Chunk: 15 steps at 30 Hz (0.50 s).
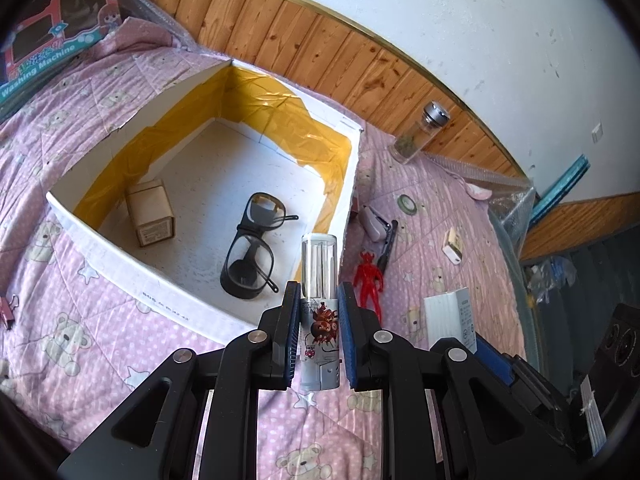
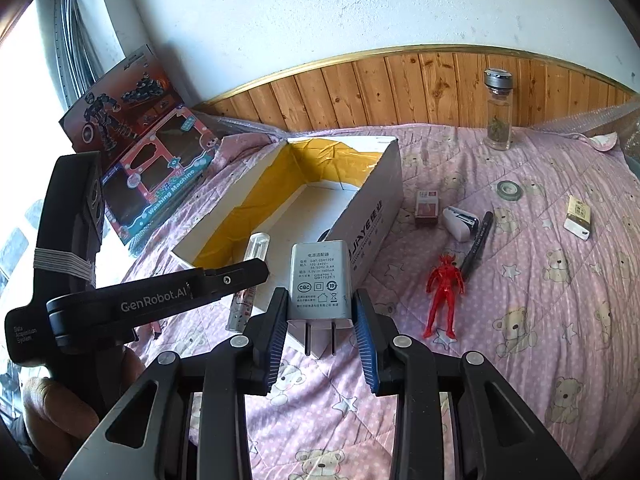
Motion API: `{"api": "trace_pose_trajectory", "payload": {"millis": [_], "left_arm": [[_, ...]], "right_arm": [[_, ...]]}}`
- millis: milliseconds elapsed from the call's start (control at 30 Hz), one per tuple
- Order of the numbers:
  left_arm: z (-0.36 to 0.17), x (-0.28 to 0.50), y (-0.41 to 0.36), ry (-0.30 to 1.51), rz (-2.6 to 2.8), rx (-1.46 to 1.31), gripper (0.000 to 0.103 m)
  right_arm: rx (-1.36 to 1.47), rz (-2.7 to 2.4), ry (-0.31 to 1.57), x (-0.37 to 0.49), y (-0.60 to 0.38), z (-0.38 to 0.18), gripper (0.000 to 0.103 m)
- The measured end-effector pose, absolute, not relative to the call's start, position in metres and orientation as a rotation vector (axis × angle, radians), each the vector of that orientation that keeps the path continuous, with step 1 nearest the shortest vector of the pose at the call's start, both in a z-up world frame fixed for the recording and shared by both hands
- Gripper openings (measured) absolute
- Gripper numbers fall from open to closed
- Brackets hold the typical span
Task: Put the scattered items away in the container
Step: 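Lift and carry the charger and perfume bottle with both tools toward the box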
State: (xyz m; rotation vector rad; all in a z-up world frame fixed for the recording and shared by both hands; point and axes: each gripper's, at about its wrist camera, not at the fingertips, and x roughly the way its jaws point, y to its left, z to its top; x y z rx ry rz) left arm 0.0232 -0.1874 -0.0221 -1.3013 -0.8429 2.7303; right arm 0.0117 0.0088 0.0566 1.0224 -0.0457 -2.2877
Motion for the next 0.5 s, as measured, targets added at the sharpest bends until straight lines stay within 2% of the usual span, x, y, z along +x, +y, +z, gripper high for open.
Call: {"api": "trace_pose_trajectory", "payload": {"millis": [500], "left_arm": [[-0.013,0.013,-0.217,-0.832,2.773,-1.268,0.019]], "right_arm": [[0.95,-2.271,0.002,0.003,-0.023,0.081,0.034]]}}
